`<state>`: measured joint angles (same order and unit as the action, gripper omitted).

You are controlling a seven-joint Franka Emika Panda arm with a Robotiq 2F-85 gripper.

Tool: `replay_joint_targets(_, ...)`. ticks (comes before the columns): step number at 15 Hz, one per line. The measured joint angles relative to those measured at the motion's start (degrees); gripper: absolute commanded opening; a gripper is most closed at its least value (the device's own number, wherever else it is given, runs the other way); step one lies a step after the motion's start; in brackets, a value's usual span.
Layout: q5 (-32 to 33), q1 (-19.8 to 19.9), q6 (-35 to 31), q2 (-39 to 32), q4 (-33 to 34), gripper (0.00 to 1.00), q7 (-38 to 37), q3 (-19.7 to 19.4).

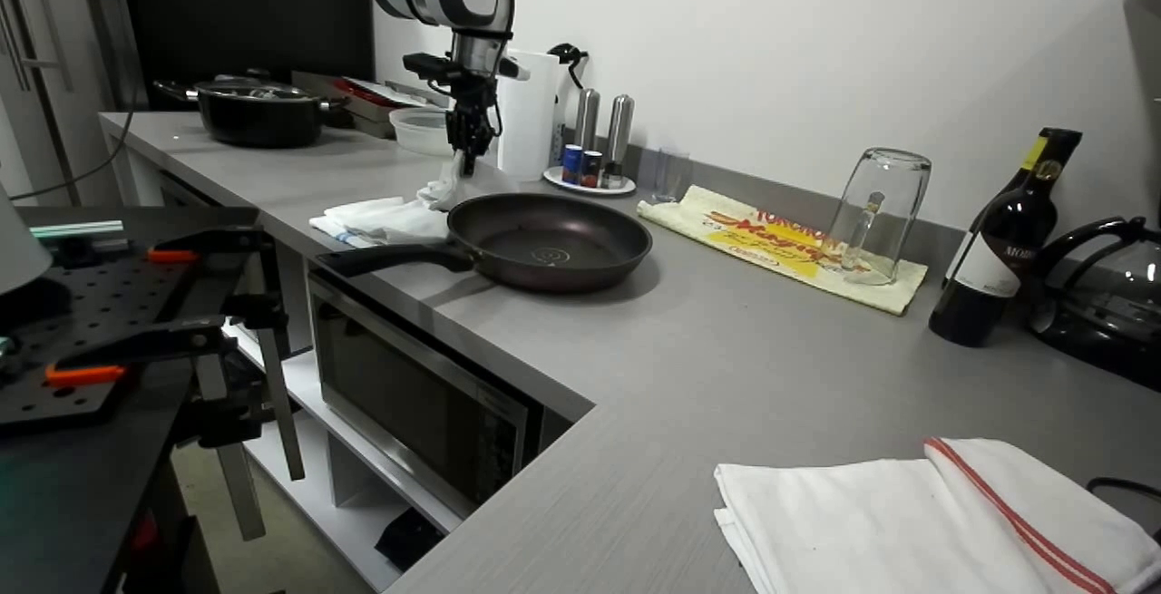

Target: Use the towel to clean the pan

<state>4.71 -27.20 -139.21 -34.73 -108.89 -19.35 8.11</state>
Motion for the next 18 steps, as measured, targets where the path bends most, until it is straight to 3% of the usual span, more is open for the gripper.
replay_joint_targets(5,-0.2,0.6,-0.1,5.1,-6.5,0.98,-0.1,0.8)
replay_joint_targets(9,-0.3,2.9,0.0,13.5,-16.1,1.00,-0.1,1.3)
replay_joint_targets(14,-0.7,6.8,0.2,29.2,-29.7,1.00,-0.2,1.5)
replay_joint_targets(18,-5.7,8.8,1.8,41.9,-38.8,1.00,0.1,3.0)
